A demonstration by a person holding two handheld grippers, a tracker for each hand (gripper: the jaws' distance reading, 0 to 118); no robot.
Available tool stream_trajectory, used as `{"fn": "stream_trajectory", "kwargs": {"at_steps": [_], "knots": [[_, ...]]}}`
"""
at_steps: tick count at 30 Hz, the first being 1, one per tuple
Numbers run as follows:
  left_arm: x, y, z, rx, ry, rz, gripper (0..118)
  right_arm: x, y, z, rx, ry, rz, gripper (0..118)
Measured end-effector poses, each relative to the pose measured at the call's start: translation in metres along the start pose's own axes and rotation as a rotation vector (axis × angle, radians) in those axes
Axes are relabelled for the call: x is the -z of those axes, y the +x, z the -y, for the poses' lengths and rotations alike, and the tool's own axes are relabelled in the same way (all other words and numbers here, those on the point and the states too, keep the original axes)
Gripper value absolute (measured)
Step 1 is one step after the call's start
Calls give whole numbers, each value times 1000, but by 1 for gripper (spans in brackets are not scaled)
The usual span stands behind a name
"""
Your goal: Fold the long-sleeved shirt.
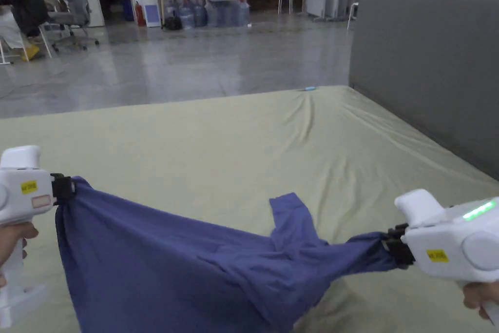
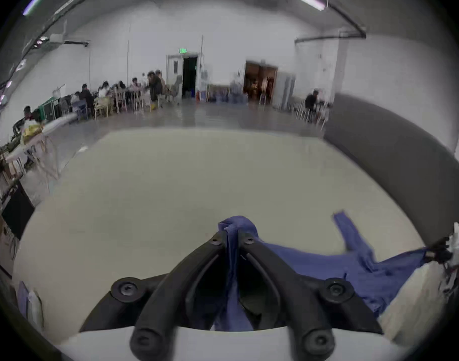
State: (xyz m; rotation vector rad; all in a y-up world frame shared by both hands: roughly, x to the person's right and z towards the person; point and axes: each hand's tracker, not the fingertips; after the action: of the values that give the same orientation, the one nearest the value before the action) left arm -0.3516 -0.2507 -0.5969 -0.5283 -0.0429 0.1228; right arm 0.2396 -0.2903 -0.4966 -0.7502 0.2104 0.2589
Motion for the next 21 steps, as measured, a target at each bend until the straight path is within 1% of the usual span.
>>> {"fn": "stream_trajectory", "kwargs": {"at_steps": [1,4,6,8,9,11,12,14,16,19,21], "knots": [[-16,-2,-15,-2,37,-14,0,-6,6,-20,-20,32,23,0],[-57,-15,-58,-17,156,-16,0,-28,27,-81,-13,129,35,0],[-82,-23,-84,-50,219,-2,0,-44,36,-121,-25,182,35,0],[-104,-28,-112,-77,282,7,0,-59,44,-168,-45,232,69,0],[-113,-29,-124,-79,304,12,0,-64,47,-187,-40,246,70,0],[-129,-29,-151,-72,361,16,0,-80,59,-233,-5,282,65,0],[-134,-28,-162,-72,358,8,0,-87,63,-252,15,308,77,0],[-143,-26,-187,-65,380,-1,0,-97,74,-295,31,338,106,0],[-144,-21,-204,-62,400,-22,0,-104,80,-325,56,372,147,0],[-135,-16,-222,-110,415,-30,0,-101,89,-354,153,378,161,0],[-127,-12,-226,-116,410,-27,0,-98,91,-362,168,387,156,0]]}}
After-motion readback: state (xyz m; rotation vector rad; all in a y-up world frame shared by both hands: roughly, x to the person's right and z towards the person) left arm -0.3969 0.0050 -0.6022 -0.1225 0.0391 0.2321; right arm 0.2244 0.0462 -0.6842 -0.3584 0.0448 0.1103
